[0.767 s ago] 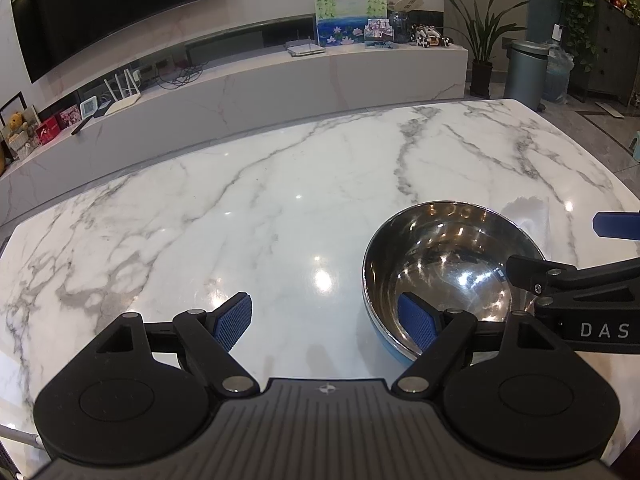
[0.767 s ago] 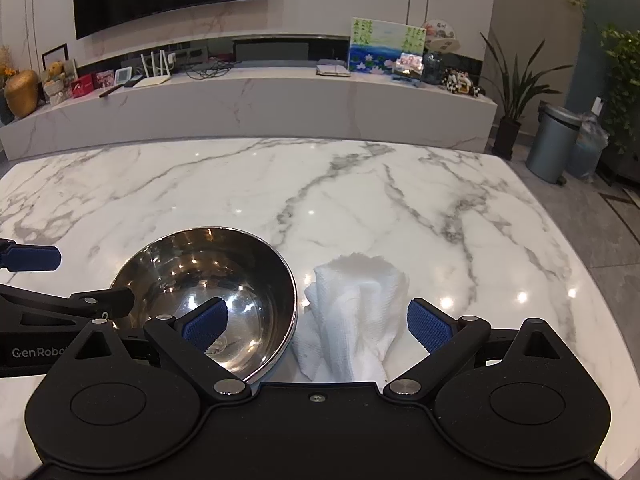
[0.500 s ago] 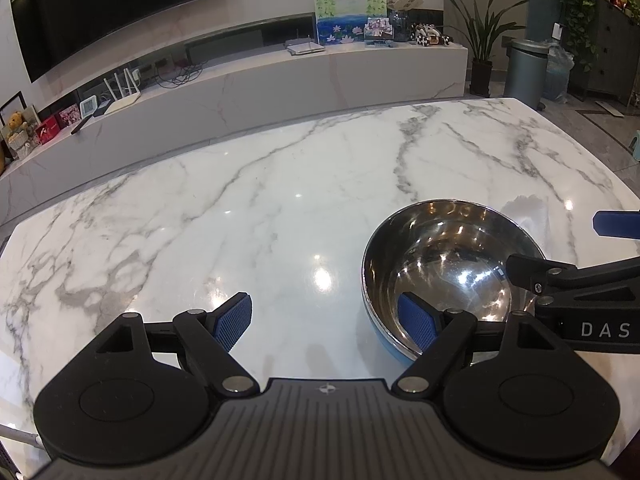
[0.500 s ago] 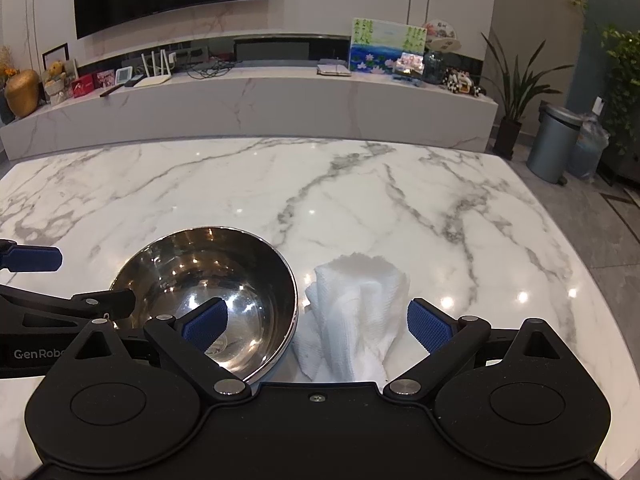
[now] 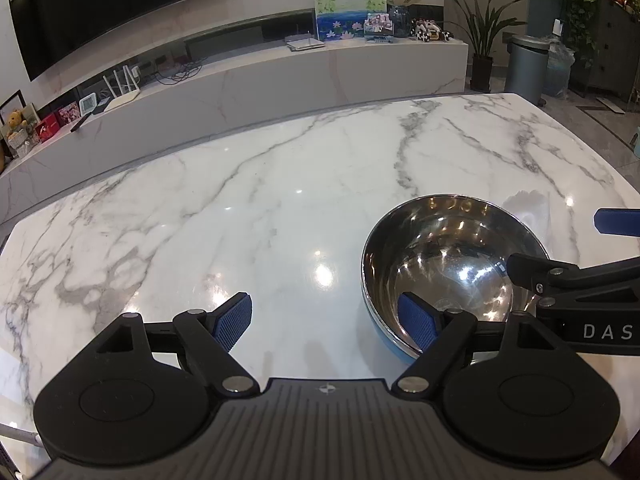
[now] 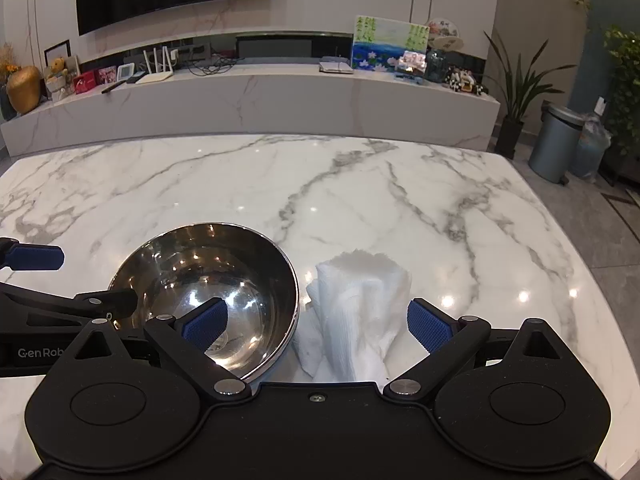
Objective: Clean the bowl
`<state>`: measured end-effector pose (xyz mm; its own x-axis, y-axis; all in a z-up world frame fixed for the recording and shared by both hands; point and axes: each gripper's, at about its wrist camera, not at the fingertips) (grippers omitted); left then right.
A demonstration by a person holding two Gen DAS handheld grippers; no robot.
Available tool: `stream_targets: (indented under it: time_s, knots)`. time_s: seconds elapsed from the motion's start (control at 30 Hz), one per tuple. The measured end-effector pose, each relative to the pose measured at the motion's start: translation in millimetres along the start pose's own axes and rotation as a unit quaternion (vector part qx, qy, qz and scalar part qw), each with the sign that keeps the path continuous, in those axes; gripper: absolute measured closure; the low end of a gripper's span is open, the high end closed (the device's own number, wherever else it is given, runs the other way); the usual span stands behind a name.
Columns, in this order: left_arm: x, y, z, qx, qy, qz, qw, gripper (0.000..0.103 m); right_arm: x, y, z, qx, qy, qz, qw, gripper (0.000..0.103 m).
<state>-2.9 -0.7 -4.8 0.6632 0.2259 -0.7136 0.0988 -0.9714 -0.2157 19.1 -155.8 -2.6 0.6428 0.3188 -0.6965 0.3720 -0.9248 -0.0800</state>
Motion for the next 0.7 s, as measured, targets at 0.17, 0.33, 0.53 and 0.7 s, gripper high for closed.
stream_targets:
  time_s: [0.17,0.33,0.53,0.7]
  knots:
    - [0.4,0.5,-3.7,0.003,-0.003,0.000,1.0000,0.023,2.1,0.3,-0.6,0.000,0.001,0.000,1.000,0.007]
    - [0.5,-0.9,-2.8,0.003,-0.002,0.001,1.0000,0.023,-0.5,0.5,-0.3,0.000,0.003,0.000,1.000,0.007]
    - [0.8,-0.9,-4.1,0.003,-0.003,0.001,1.0000,0.023,-3.6,1.7,-0.3,0.001,0.006,0.001,1.000,0.007]
    - [1.5,-0.9,-5.0,0.001,-0.005,0.000,1.0000,0.023,-2.6,2.0,-1.0,-0.001,0.004,0.000,1.000,0.007]
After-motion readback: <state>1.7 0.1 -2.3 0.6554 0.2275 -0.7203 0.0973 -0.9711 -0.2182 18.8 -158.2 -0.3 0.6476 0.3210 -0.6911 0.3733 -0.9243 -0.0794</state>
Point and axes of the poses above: each gripper's, at about its wrist camera, not at the fingertips, and x roughly the way its jaws point, y to its right, z to its underside, and after that the axes turned 9 degrees about -z, right-handed
